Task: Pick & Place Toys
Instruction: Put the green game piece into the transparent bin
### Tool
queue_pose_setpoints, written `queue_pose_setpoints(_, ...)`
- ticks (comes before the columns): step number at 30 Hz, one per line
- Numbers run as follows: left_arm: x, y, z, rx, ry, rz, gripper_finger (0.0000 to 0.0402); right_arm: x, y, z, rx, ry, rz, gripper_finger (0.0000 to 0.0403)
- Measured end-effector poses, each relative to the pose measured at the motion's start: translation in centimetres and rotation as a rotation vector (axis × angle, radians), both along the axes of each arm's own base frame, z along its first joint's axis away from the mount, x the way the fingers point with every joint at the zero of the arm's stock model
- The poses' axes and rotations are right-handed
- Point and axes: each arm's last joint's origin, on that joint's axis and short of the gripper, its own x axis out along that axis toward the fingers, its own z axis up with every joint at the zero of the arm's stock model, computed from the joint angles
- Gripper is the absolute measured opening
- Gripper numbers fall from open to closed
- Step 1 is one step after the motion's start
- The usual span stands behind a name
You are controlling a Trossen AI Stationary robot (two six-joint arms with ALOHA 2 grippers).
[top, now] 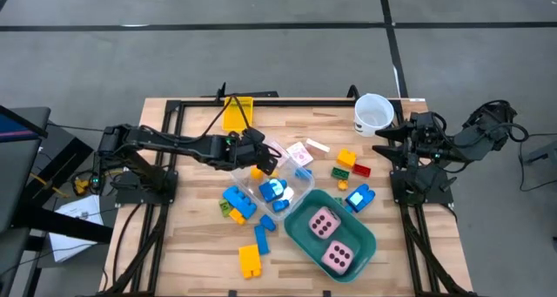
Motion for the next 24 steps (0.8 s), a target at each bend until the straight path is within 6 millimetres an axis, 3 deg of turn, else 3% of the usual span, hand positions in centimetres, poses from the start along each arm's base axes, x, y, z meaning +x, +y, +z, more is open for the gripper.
queue_pose_setpoints(15, -0.3, -0.2, 0.5, -0.001, -0.009, -0.021, 0.0187, 0.0, 0.0, 0.0, -0.008, 0.003, 0.002, 0.0254)
queue_pose_setpoints(19, -1.5, -0.2, 2.7, 0.057, -0.019, -0.113, 0.0191, 0.0, 0.0, 0.0, -0.008, 0.003, 0.002, 0.0254)
queue_pose_setpoints(24, -4.7, -0.4, 7.2, 0.147, -0.084, -0.322, 0.0194, 0.0, 0.0, 0.0, -0.008, 0.002, 0.002, 0.0254)
